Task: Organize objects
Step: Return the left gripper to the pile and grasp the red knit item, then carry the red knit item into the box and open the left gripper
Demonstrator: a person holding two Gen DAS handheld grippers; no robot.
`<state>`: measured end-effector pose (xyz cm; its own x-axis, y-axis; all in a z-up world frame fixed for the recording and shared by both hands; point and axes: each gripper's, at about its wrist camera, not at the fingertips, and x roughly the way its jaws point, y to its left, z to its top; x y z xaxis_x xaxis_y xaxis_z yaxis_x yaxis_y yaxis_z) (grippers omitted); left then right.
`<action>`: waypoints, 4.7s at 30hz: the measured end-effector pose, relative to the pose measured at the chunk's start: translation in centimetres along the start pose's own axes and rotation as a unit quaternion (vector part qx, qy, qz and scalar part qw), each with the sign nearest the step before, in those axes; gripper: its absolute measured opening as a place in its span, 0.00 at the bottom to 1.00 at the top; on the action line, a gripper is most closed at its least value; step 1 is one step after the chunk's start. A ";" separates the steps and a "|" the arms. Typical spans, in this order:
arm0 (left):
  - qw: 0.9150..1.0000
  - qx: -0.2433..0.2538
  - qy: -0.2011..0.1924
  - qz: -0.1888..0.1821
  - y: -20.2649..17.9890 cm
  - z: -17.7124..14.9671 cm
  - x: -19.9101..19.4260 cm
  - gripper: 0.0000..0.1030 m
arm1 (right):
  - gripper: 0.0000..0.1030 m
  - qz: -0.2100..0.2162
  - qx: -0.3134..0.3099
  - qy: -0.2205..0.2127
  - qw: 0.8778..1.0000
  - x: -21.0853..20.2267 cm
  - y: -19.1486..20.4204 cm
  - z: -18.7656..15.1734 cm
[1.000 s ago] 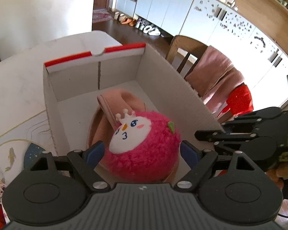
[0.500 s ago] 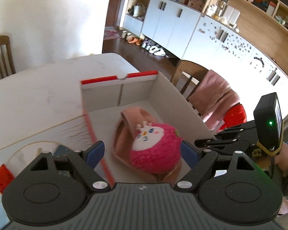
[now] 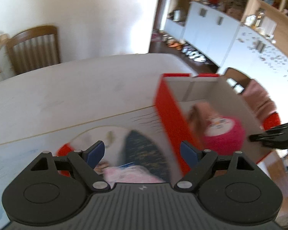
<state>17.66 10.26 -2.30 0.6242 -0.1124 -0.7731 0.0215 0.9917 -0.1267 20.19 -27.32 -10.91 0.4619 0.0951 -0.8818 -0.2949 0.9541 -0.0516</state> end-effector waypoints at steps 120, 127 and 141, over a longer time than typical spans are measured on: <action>0.974 0.181 0.140 0.002 -16.4 6.8 17.1 0.39 | 0.04 0.024 0.000 -0.003 1.000 0.5 -0.5 0.0; 0.975 0.168 0.148 -0.003 -16.1 6.4 17.9 0.44 | 0.05 0.026 0.003 -0.002 1.000 0.4 -0.5 0.0; 0.980 0.157 0.121 -0.022 -16.0 6.3 15.6 0.71 | 0.05 0.022 0.002 0.000 1.000 0.4 -0.4 -0.1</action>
<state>31.99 -6.96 -8.44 0.4152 -0.1296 -0.9005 0.3067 0.9518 0.0045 20.44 -27.70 -11.32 0.4482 0.1375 -0.8833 -0.3118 0.9501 -0.0103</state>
